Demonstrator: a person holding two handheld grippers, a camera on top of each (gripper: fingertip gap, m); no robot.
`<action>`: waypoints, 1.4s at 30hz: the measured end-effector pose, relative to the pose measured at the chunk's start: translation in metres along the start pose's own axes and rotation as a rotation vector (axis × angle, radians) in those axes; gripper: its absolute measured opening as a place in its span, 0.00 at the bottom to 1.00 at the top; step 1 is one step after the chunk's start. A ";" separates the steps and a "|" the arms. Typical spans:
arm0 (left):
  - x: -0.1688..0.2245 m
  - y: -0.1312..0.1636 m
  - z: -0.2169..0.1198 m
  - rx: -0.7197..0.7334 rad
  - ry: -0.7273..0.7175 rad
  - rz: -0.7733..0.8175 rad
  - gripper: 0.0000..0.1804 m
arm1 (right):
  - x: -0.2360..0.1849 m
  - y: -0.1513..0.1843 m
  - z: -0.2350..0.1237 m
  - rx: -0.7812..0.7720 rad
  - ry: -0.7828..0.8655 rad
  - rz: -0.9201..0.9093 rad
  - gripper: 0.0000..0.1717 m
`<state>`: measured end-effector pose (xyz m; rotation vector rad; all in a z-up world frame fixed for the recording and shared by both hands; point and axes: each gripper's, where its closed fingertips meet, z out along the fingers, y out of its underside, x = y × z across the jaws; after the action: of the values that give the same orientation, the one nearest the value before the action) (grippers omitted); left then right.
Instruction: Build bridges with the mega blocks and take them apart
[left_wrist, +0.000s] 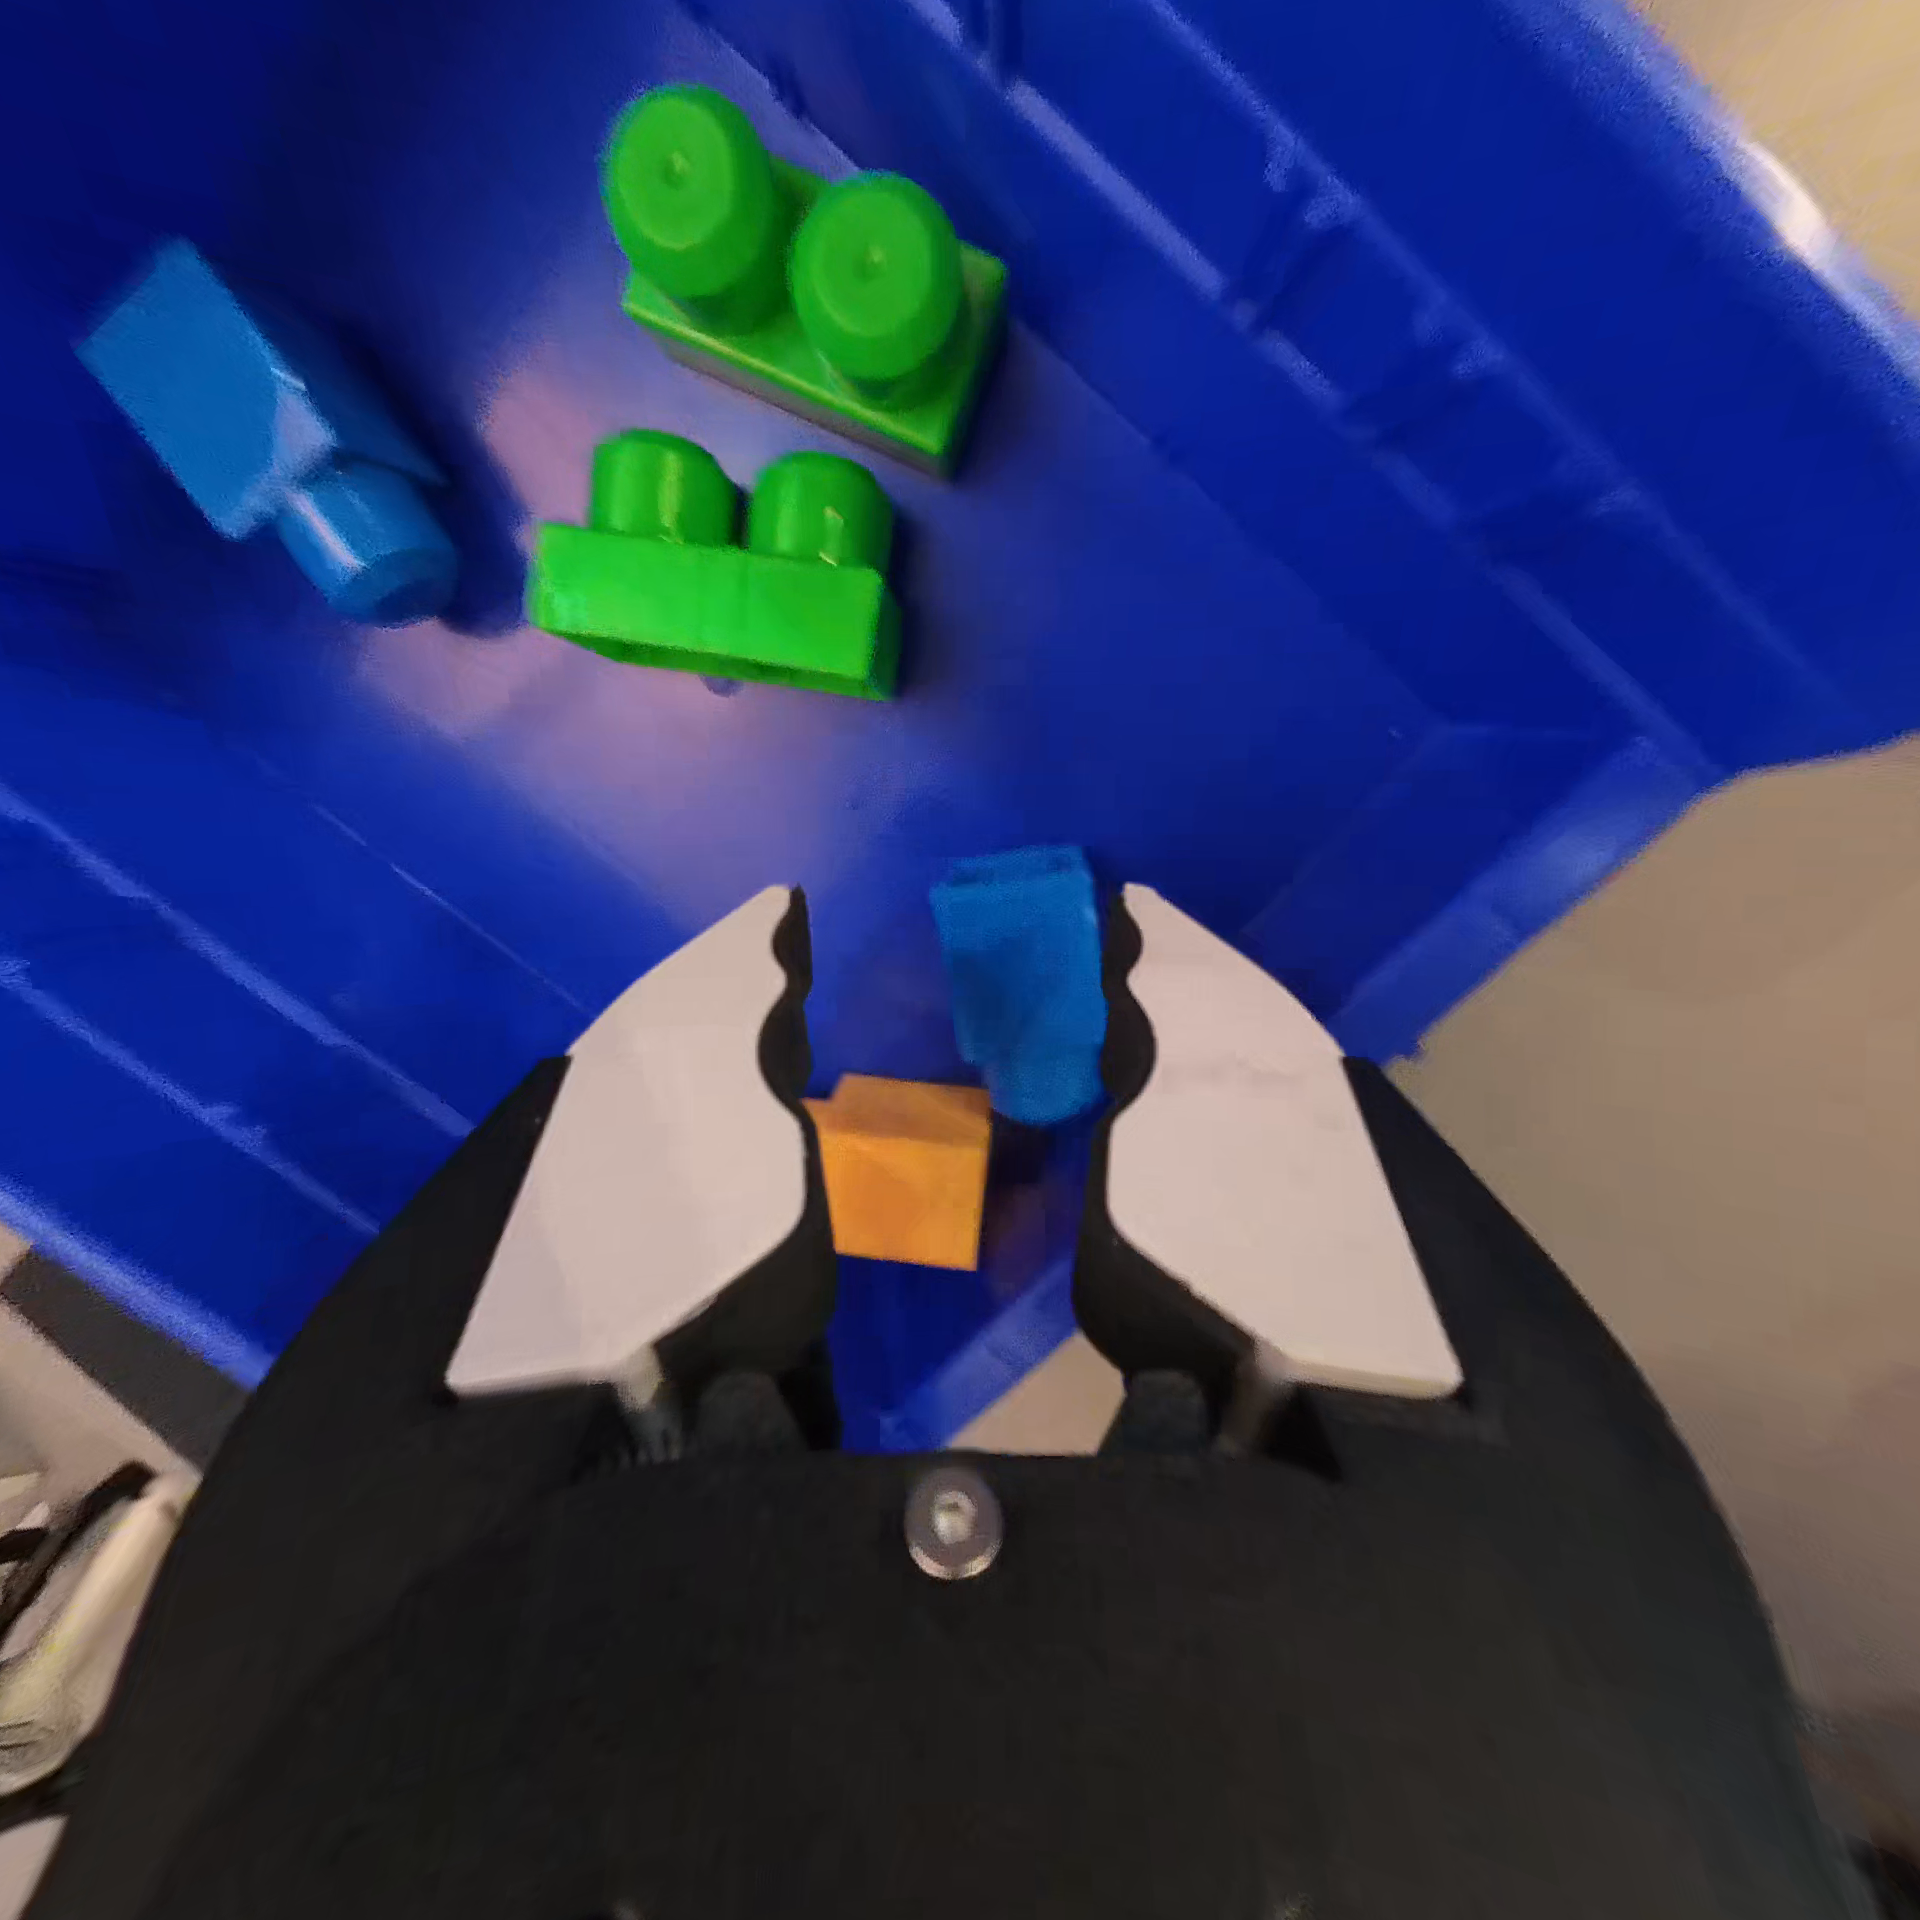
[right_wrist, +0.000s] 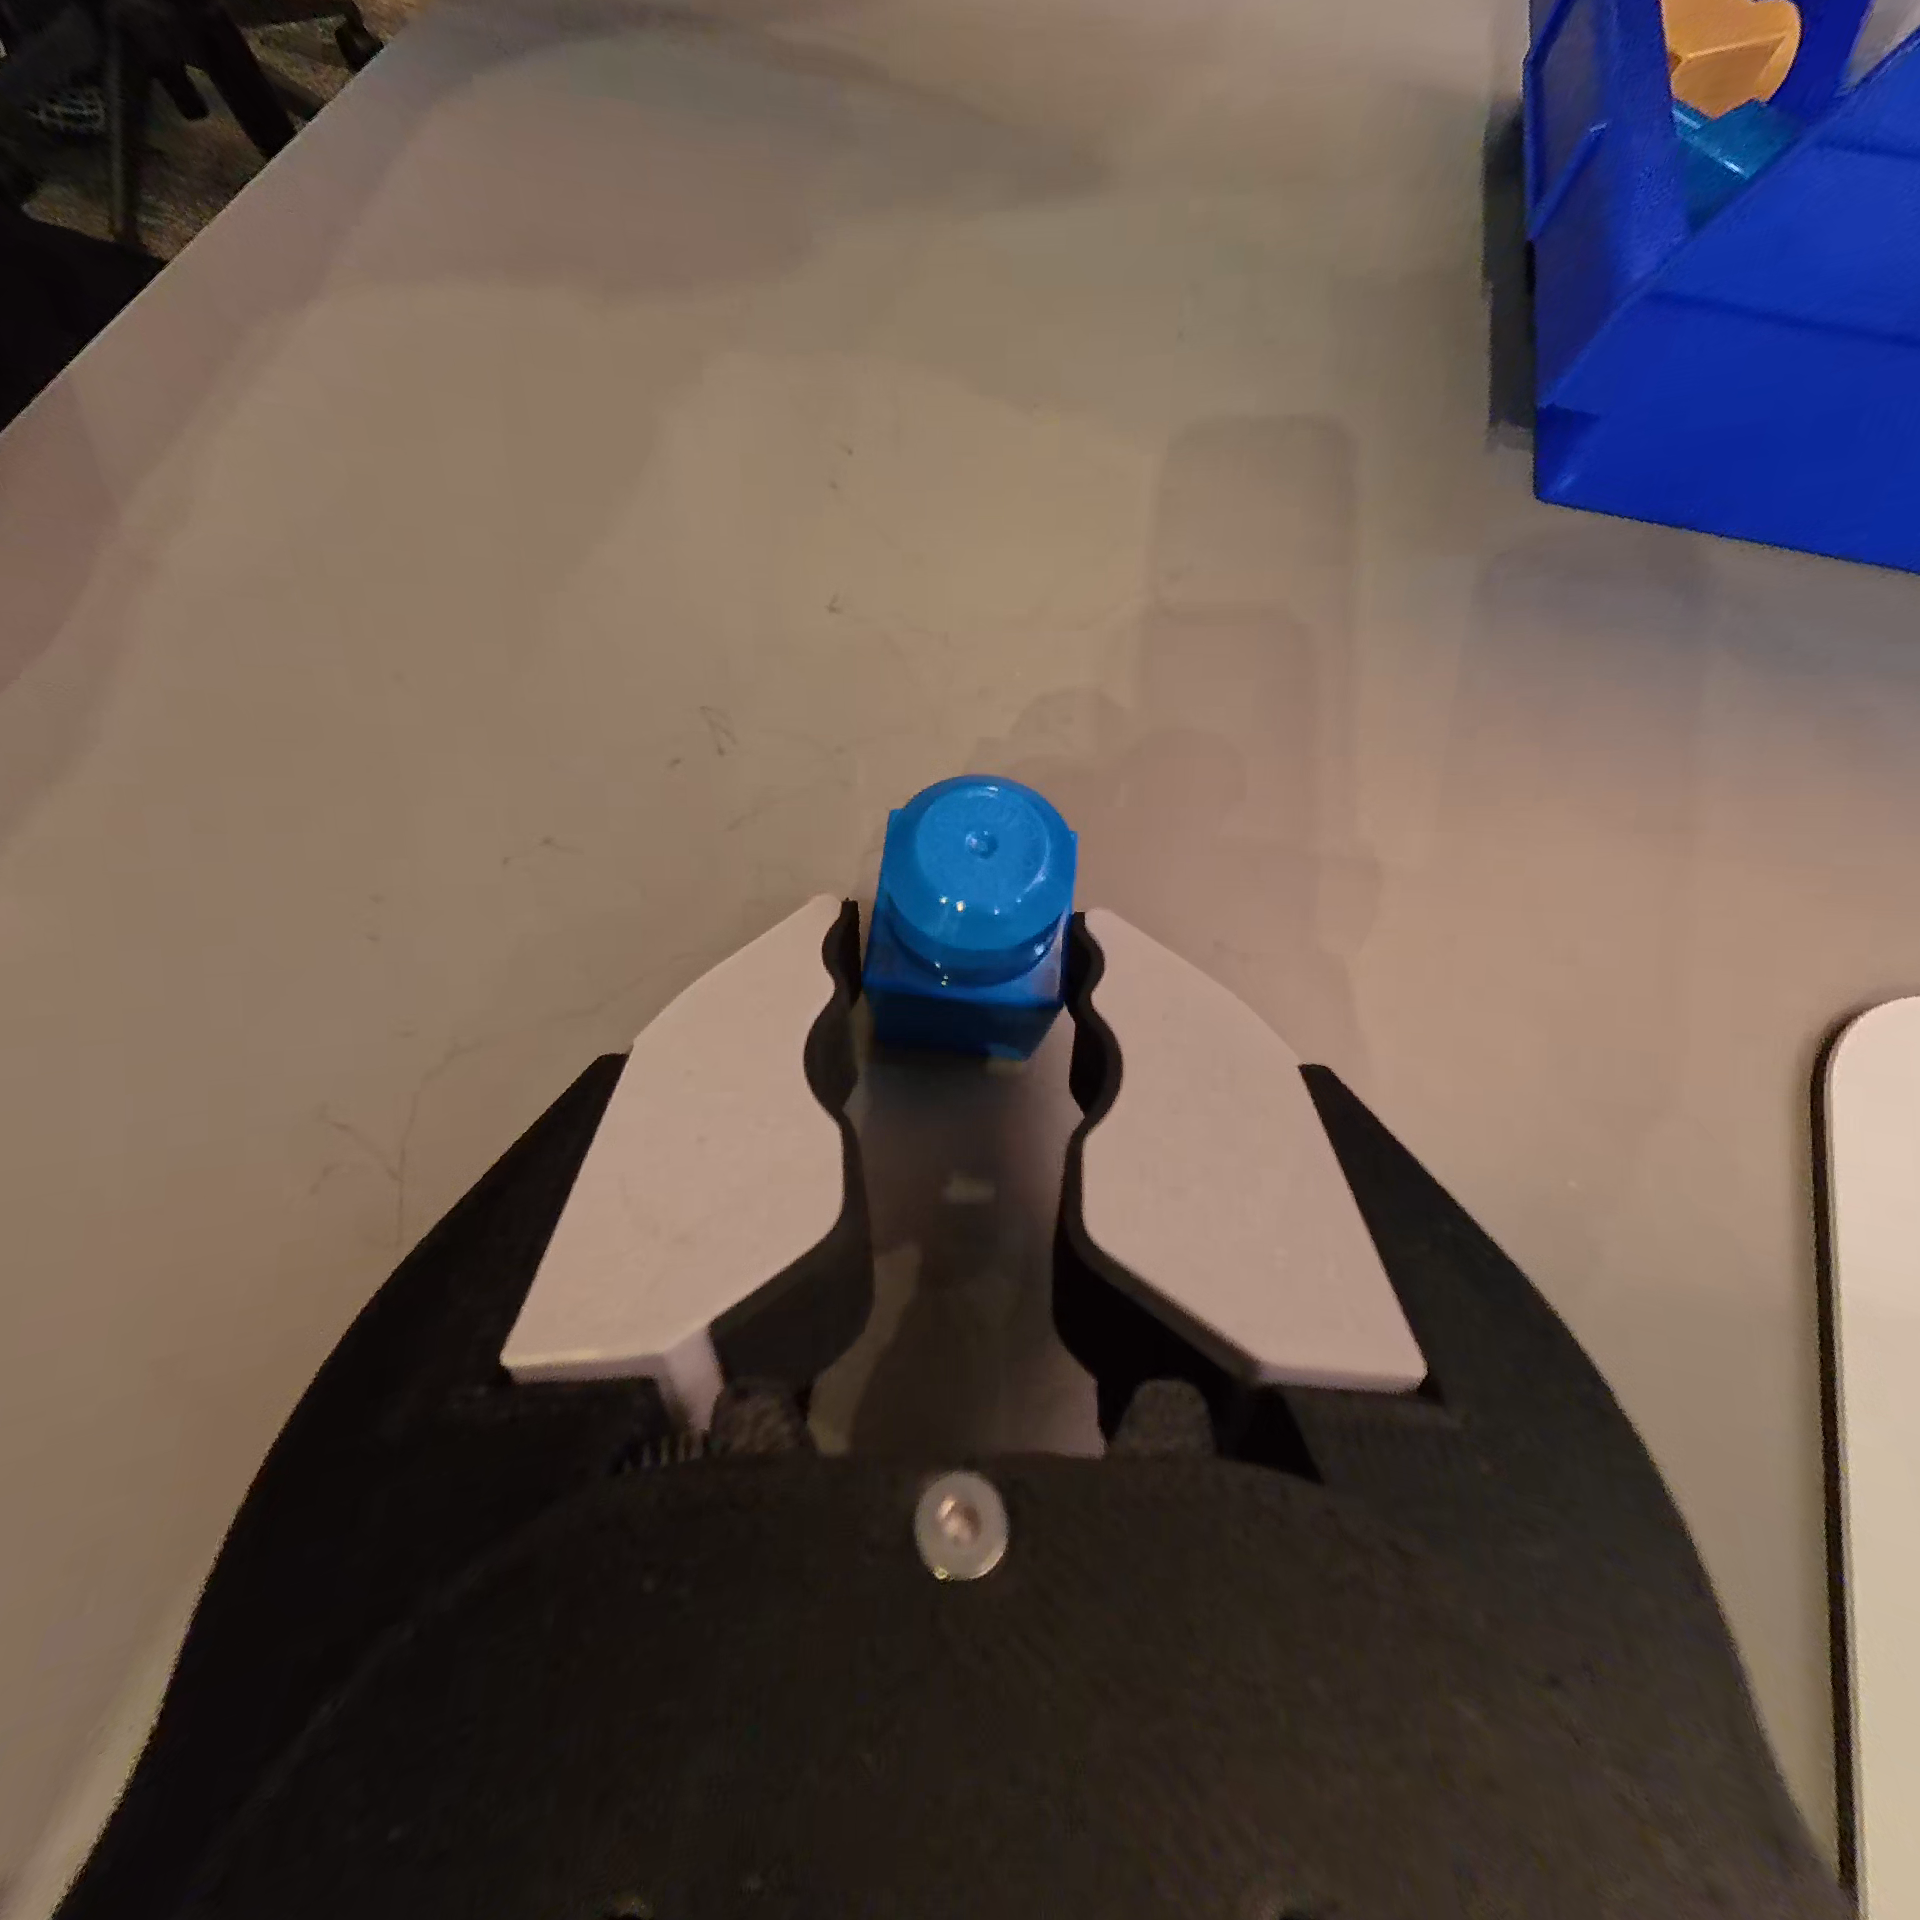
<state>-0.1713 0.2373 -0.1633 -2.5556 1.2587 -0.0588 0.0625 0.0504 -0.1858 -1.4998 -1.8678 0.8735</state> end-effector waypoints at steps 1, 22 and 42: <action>0.007 0.008 0.002 -0.045 0.044 -0.008 0.31 | 0.000 0.000 0.000 -0.001 -0.001 0.001 0.22; 0.109 -0.071 -0.110 0.784 -0.030 0.233 0.19 | 0.027 -0.059 -0.045 0.382 0.031 0.208 0.26; 0.331 -0.085 -0.203 1.551 0.469 0.622 0.19 | -0.067 -0.195 -0.117 1.128 -0.930 0.338 0.27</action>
<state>0.0654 -0.0217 0.0240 -0.8081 1.2472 -1.0467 0.0503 -0.0290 0.0368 -0.6620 -1.0926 2.5247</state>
